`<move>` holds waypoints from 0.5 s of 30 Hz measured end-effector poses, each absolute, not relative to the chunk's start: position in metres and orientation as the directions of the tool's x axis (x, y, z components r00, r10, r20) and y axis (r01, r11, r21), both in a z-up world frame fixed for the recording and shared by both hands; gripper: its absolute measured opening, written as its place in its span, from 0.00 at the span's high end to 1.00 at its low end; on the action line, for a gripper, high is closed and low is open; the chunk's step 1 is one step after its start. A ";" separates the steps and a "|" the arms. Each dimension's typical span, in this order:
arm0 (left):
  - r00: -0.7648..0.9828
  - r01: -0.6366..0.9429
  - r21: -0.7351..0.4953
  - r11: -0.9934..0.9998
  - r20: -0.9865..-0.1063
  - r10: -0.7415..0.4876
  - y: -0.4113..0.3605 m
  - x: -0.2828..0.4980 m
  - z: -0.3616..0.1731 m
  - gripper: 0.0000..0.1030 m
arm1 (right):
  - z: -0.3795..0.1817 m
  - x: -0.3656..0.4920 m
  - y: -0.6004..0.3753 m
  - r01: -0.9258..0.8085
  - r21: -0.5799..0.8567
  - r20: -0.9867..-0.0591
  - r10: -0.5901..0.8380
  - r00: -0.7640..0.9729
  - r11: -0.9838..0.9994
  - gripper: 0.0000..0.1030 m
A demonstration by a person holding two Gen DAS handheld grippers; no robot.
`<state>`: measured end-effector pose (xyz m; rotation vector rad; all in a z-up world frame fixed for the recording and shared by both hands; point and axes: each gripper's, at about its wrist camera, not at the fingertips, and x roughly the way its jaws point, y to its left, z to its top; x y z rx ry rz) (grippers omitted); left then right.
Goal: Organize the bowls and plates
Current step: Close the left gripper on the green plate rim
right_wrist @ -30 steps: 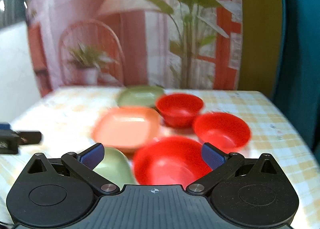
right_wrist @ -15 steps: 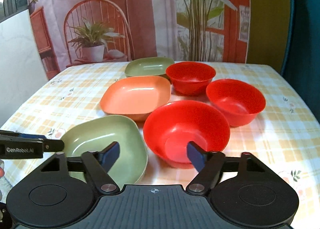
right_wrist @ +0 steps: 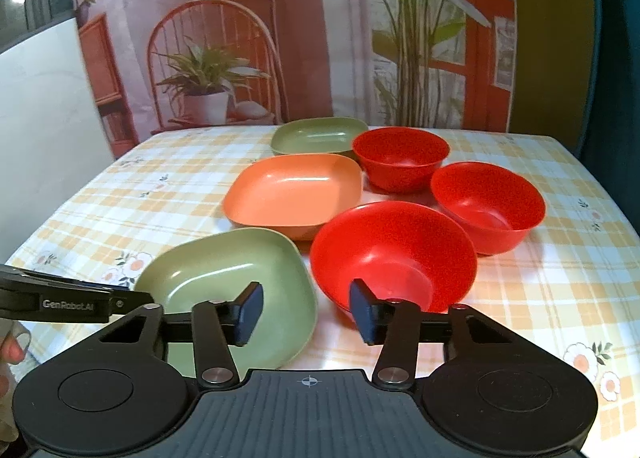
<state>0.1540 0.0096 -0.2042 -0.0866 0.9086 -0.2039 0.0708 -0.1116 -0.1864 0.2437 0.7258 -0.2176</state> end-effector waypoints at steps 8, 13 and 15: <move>0.596 0.140 -0.162 0.977 -0.774 -0.214 0.011 0.154 -0.204 0.76 | -0.188 0.073 -0.108 0.242 0.168 -0.685 -0.063 0.726 0.956 0.69; 0.596 0.146 -0.168 0.975 -0.772 -0.223 0.012 0.153 -0.204 0.78 | -0.200 0.078 -0.113 0.267 0.199 -0.719 -0.044 0.693 0.943 0.69; 0.593 0.152 -0.170 0.974 -0.773 -0.227 0.011 0.153 -0.206 0.80 | -0.201 0.079 -0.114 0.266 0.202 -0.715 -0.043 0.698 0.943 0.70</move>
